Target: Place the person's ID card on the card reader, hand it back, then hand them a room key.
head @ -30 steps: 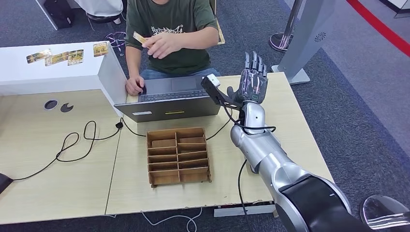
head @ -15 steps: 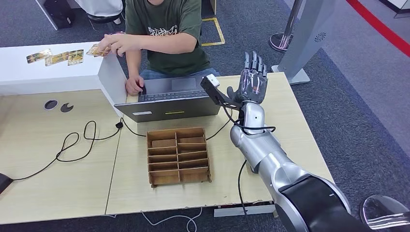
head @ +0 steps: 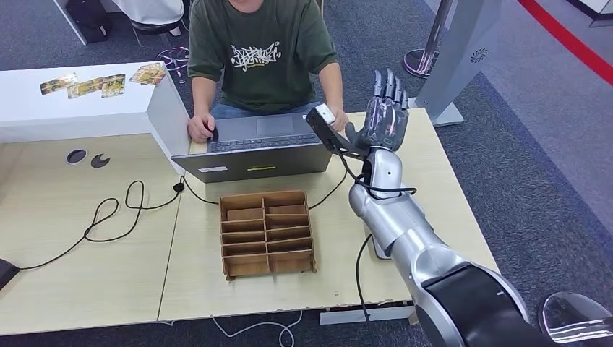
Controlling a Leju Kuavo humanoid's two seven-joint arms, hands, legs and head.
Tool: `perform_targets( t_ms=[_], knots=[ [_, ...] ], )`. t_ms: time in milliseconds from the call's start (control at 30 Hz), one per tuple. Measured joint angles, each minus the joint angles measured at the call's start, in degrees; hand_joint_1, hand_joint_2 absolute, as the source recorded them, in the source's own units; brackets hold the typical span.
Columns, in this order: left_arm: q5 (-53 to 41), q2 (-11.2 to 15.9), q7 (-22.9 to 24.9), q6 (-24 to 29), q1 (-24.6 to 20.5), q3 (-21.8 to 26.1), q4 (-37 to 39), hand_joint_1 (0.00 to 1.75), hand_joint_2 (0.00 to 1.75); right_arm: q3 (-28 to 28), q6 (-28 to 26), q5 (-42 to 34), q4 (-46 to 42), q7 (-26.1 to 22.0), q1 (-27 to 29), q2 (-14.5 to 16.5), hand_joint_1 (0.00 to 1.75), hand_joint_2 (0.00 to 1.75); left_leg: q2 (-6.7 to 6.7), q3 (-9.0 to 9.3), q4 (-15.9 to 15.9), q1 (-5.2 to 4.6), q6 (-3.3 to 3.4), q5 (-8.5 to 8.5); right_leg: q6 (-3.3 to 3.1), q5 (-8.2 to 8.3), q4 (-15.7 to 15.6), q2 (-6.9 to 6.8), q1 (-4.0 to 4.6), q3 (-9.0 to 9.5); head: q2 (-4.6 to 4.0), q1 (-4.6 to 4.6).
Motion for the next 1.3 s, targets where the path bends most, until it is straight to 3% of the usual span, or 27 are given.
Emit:
perform_targets(
  t_ms=[367,733,1300],
  knots=[
    [2.19,0.54,-1.12,-0.02,1.15,0.0,0.0,0.0,0.0,-4.11,-0.01,0.98,-11.35,-1.58,8.32,-3.59,0.0,1.75,0.01,0.0,0.0,0.0,0.0,-0.02,0.0,-0.01,-0.02,0.01,0.0,-0.02,0.01,-0.01],
    [3.96,0.94,-1.56,0.08,1.7,0.02,0.0,0.0,0.0,-4.71,0.0,0.76,-22.06,-3.41,16.09,-3.94,0.0,1.75,0.02,-0.01,0.0,0.01,0.0,-0.02,0.0,-0.01,-0.01,0.02,0.01,-0.02,0.02,0.0],
    [5.74,1.04,-1.98,0.26,1.88,0.8,0.0,0.0,0.0,-4.7,0.0,1.35,-29.57,-2.84,25.04,-4.18,0.0,1.75,0.02,-0.01,-0.01,0.01,0.0,-0.03,0.0,-0.02,-0.01,0.02,0.0,-0.02,0.01,-0.01]
  ],
)
